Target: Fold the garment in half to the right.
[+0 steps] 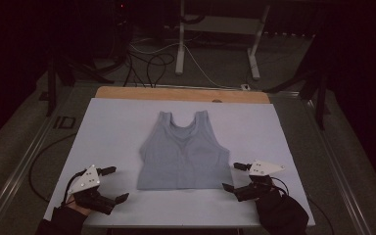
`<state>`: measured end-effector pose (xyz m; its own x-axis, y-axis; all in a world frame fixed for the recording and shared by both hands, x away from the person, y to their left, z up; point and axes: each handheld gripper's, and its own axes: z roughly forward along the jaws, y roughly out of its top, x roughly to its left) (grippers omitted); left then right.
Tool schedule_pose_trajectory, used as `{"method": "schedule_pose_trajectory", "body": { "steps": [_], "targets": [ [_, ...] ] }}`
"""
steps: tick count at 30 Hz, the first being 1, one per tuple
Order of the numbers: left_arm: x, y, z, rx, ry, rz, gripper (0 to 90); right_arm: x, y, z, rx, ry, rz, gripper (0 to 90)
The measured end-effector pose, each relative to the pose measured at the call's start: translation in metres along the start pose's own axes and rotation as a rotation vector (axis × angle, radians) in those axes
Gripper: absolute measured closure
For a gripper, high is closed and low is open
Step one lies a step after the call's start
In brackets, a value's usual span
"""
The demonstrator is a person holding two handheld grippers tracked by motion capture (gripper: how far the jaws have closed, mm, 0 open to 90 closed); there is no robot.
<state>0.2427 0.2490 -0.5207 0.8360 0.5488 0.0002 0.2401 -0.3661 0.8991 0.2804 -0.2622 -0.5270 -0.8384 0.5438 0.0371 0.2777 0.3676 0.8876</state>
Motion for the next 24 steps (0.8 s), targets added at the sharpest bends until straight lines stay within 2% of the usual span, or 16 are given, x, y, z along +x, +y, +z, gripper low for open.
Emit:
{"method": "schedule_pose_trajectory", "body": {
  "steps": [4, 8, 11, 17, 20, 24],
  "targets": [
    [-0.0001, 0.0001, -0.0004, -0.001, 0.003, -0.001, 0.4, 0.0013, -0.0005, 0.0017, 0.019, 0.002, -0.017, 10.0],
    [0.0006, -0.0001, -0.0002, 0.0, -0.005, -0.013, 0.4, 0.0024, -0.0008, 0.0031, 0.029, 0.012, -0.016, 10.0],
    [0.0003, 0.0002, 0.0004, 0.007, -0.008, -0.007, 0.4, 0.0028, -0.0009, 0.0039, 0.039, 0.019, -0.018, 10.1],
    [-0.0001, 0.0014, -0.0002, 0.005, -0.004, -0.001, 0.4, 0.0042, 0.0003, 0.0042, 0.036, 0.023, -0.015, 10.1],
    [-0.0011, 0.0027, -0.0001, 0.008, -0.002, 0.001, 0.4, 0.0044, 0.001, 0.0051, 0.031, 0.053, -0.003, 10.1],
    [-0.0017, 0.0062, 0.0005, 0.007, -0.005, 0.006, 0.4, 0.0096, 0.0062, 0.0049, 0.024, 0.047, -0.023, 10.1]
  ]
}}
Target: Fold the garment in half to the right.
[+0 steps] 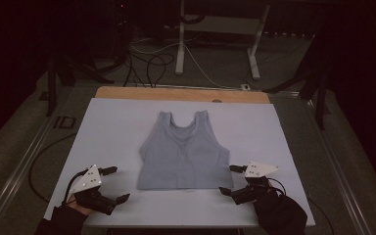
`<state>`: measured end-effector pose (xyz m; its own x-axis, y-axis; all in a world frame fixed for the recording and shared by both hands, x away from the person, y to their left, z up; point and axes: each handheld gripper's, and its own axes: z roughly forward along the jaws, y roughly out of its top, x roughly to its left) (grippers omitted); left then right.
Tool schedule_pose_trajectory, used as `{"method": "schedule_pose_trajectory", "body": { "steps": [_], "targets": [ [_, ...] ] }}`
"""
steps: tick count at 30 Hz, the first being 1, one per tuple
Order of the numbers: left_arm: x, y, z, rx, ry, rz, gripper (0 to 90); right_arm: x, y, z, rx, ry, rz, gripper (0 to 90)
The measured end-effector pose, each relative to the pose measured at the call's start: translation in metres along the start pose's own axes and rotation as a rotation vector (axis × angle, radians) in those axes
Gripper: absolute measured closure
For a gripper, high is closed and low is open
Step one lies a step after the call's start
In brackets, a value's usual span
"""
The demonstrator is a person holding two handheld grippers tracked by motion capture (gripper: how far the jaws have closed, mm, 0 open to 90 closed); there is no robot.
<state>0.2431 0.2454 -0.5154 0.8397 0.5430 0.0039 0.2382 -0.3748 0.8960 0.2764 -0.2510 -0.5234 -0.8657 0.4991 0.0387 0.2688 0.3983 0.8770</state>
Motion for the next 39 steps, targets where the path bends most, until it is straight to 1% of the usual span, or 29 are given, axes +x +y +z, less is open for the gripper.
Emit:
{"method": "schedule_pose_trajectory", "body": {
  "steps": [2, 4, 5, 6, 7, 9, 10, 12, 13, 14, 15, 17, 18, 20, 21, 22, 23, 24, 25, 27, 29, 31, 33, 34, 36, 39],
  "targets": [
    [0.0, 0.002, 0.001, 0.001, -0.006, -0.006, 0.4, 0.001, 0.003, -0.001, -0.011, -0.003, 0.0, 10.1],
    [-0.002, 0.005, 0.001, 0.002, -0.008, 0.0, 0.4, 0.001, 0.007, -0.002, -0.023, -0.001, 0.008, 10.2],
    [-0.002, 0.007, 0.001, 0.003, -0.014, -0.001, 0.4, 0.001, 0.009, -0.003, -0.039, 0.004, 0.015, 10.2],
    [-0.004, 0.009, 0.001, 0.001, -0.012, 0.002, 0.4, 0.001, 0.012, -0.005, -0.053, 0.013, 0.023, 10.2],
    [-0.005, 0.011, 0.001, -0.001, -0.006, 0.005, 0.4, 0.002, 0.014, -0.006, -0.066, 0.011, 0.03, 10.2],
    [-0.007, 0.015, 0.002, -0.009, 0.003, 0.01, 0.3, 0.005, 0.021, -0.009, -0.08, 0.003, 0.018, 10.2],
    [-0.009, 0.018, 0.002, -0.01, -0.006, 0.008, 0.3, 0.006, 0.024, -0.01, -0.091, -0.001, 0.013, 10.2],
    [-0.012, 0.022, 0.003, -0.009, -0.011, 0.016, 0.3, 0.006, 0.032, -0.013, -0.103, -0.004, 0.01, 10.2],
    [-0.013, 0.024, 0.003, -0.007, -0.018, 0.021, 0.3, 0.006, 0.036, -0.014, -0.103, -0.009, 0.007, 10.2],
    [-0.014, 0.027, 0.003, -0.007, -0.02, 0.022, 0.3, 0.005, 0.04, -0.015, -0.102, -0.017, -0.004, 10.2],
    [-0.014, 0.03, 0.002, -0.005, -0.02, 0.032, 0.3, 0.005, 0.045, -0.016, -0.102, -0.023, -0.012, 10.2],
    [-0.014, 0.035, 0.001, -0.015, -0.028, 0.024, 0.3, 0.004, 0.054, -0.018, -0.114, -0.03, -0.015, 10.2],
    [-0.014, 0.037, 0.0, -0.019, -0.03, 0.023, 0.3, 0.003, 0.058, -0.019, -0.121, -0.029, -0.025, 10.3],
    [-0.014, 0.042, 0.0, -0.016, -0.022, 0.028, 0.3, 0.001, 0.067, -0.02, -0.131, -0.029, -0.021, 10.3],
    [-0.013, 0.043, -0.001, -0.024, -0.026, 0.025, 0.3, 0.0, 0.071, -0.02, -0.128, -0.036, -0.032, 10.4],
    [-0.012, 0.045, -0.001, -0.034, -0.036, 0.009, 0.3, -0.001, 0.075, -0.02, -0.129, -0.037, -0.034, 10.4],
    [-0.012, 0.046, 0.0, -0.035, -0.033, 0.003, 0.3, -0.003, 0.078, -0.02, -0.133, -0.04, -0.036, 10.4],
    [-0.012, 0.048, 0.0, -0.03, -0.024, 0.01, 0.3, -0.004, 0.082, -0.019, -0.136, -0.041, -0.034, 10.4],
    [-0.011, 0.05, 0.0, -0.025, -0.022, 0.015, 0.3, -0.005, 0.085, -0.019, -0.139, -0.035, -0.043, 10.4],
    [-0.011, 0.053, 0.002, -0.014, -0.012, 0.019, 0.3, -0.006, 0.091, -0.016, -0.134, -0.049, -0.054, 10.4],
    [-0.011, 0.056, 0.003, -0.007, -0.005, 0.024, 0.3, -0.009, 0.097, -0.013, -0.137, -0.044, -0.066, 10.4],
    [-0.012, 0.06, 0.004, -0.004, 0.012, 0.04, 0.3, -0.01, 0.103, -0.009, -0.135, -0.036, -0.071, 10.4],
    [-0.012, 0.062, 0.005, 0.005, 0.032, 0.039, 0.3, -0.012, 0.109, -0.004, -0.136, -0.038, -0.078, 10.4],
    [-0.012, 0.063, 0.005, 0.007, 0.04, 0.037, 0.3, -0.014, 0.111, -0.002, -0.139, -0.028, -0.075, 10.4],
    [-0.012, 0.064, 0.006, 0.015, 0.053, 0.03, 0.3, -0.017, 0.117, 0.004, -0.144, -0.029, -0.069, 10.4],
    [-0.012, 0.066, 0.006, 0.026, 0.071, 0.019, 0.3, -0.022, 0.125, 0.014, -0.148, -0.023, -0.077, 10.4]
  ]
}}
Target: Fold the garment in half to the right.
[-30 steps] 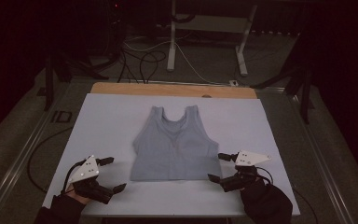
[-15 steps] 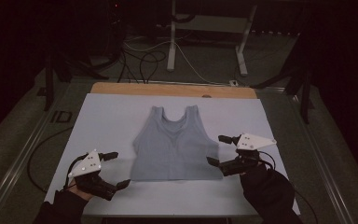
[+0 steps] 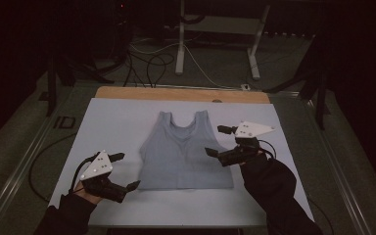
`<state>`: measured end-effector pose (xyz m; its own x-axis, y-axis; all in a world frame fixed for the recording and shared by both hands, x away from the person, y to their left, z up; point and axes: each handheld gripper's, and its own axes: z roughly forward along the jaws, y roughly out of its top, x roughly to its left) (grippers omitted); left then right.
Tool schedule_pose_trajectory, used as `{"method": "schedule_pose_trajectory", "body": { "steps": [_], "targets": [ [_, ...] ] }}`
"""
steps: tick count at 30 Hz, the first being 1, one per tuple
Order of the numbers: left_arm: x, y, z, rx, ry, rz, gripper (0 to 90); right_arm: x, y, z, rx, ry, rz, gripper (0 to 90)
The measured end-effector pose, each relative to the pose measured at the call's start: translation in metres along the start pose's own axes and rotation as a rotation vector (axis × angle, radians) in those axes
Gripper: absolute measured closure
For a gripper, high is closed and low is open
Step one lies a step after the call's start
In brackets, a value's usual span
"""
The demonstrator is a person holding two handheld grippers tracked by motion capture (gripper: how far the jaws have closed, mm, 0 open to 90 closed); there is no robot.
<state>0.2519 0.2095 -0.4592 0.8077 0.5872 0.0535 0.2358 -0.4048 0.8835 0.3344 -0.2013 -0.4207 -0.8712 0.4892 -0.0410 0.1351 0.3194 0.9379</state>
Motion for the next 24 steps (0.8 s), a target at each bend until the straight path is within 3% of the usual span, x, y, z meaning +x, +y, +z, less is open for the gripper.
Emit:
{"method": "schedule_pose_trajectory", "body": {
  "steps": [18, 21, 24],
  "targets": [
    [-0.016, 0.011, 0.014, 0.1, 0.165, -0.047, 0.3, -0.022, 0.033, 0.07, 0.027, 0.048, -0.007, 11.7],
    [-0.017, 0.011, 0.016, 0.091, 0.178, -0.073, 0.3, -0.026, 0.037, 0.082, 0.019, 0.053, -0.008, 11.7],
    [-0.018, 0.011, 0.018, 0.093, 0.161, -0.068, 0.3, -0.028, 0.04, 0.094, 0.017, 0.065, -0.005, 11.7]
  ]
}}
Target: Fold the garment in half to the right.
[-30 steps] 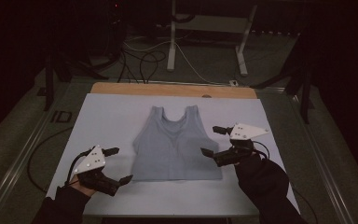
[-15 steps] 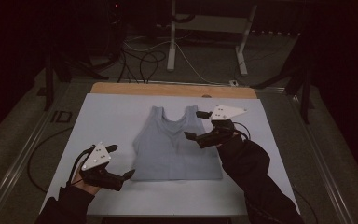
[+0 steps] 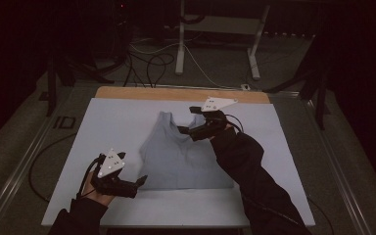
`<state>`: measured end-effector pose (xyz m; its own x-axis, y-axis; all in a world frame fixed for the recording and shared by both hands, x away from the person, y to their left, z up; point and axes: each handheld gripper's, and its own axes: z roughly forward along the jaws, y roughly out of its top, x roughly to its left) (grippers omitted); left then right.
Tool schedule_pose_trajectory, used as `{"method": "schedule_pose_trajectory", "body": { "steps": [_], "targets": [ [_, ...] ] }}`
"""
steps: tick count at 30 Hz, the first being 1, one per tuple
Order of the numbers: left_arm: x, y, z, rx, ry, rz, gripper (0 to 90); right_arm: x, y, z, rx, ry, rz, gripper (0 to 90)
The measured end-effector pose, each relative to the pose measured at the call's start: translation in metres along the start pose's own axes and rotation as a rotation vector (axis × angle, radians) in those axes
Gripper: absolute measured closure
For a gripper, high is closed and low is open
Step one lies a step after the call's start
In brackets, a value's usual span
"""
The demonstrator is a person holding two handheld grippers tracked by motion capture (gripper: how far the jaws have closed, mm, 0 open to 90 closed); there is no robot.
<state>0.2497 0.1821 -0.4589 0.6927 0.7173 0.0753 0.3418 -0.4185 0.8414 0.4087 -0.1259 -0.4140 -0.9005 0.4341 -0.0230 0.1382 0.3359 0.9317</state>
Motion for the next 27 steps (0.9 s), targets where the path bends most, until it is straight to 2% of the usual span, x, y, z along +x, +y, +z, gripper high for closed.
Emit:
{"method": "schedule_pose_trajectory", "body": {
  "steps": [3, 5, 6, 8, 12, 15, 18, 19, 22, 23, 27],
  "targets": [
    [0.001, -0.001, 0.003, 0.016, -0.013, 0.0, 0.3, -0.004, 0.003, 0.013, 0.01, 0.003, 0.006, 11.7],
    [0.002, -0.002, 0.003, -0.004, -0.029, -0.018, 0.3, -0.006, 0.004, 0.022, 0.015, 0.007, 0.023, 11.6],
    [0.004, -0.003, 0.005, 0.001, -0.044, -0.027, 0.3, -0.006, 0.005, 0.026, 0.019, 0.009, 0.029, 11.4],
    [0.006, -0.005, 0.007, 0.009, -0.058, -0.034, 0.3, -0.01, 0.006, 0.034, 0.028, 0.02, 0.016, 10.6],
    [0.007, -0.01, 0.013, 0.028, -0.097, -0.023, 0.3, -0.015, 0.007, 0.052, 0.052, 0.017, 0.019, 10.5],
    [0.008, -0.012, 0.017, 0.05, -0.119, -0.032, 0.3, -0.02, 0.007, 0.063, 0.056, 0.012, 0.03, 10.5],
    [0.008, -0.014, 0.02, 0.076, -0.123, -0.038, 0.4, -0.023, 0.006, 0.074, 0.068, -0.01, 0.043, 9.4],
    [0.008, -0.015, 0.022, 0.084, -0.131, -0.039, 0.4, -0.024, 0.005, 0.078, 0.074, -0.016, 0.035, 9.4],
    [0.008, -0.018, 0.026, 0.099, -0.13, -0.043, 0.4, -0.026, 0.004, 0.091, 0.1, -0.058, 0.048, 9.3],
    [0.008, -0.018, 0.027, 0.105, -0.118, -0.051, 0.4, -0.027, 0.004, 0.095, 0.109, -0.062, 0.063, 9.3],
    [0.008, -0.02, 0.03, 0.113, -0.124, -0.041, 0.4, -0.034, 0.002, 0.109, 0.133, -0.076, 0.089, 9.4]
  ]
}}
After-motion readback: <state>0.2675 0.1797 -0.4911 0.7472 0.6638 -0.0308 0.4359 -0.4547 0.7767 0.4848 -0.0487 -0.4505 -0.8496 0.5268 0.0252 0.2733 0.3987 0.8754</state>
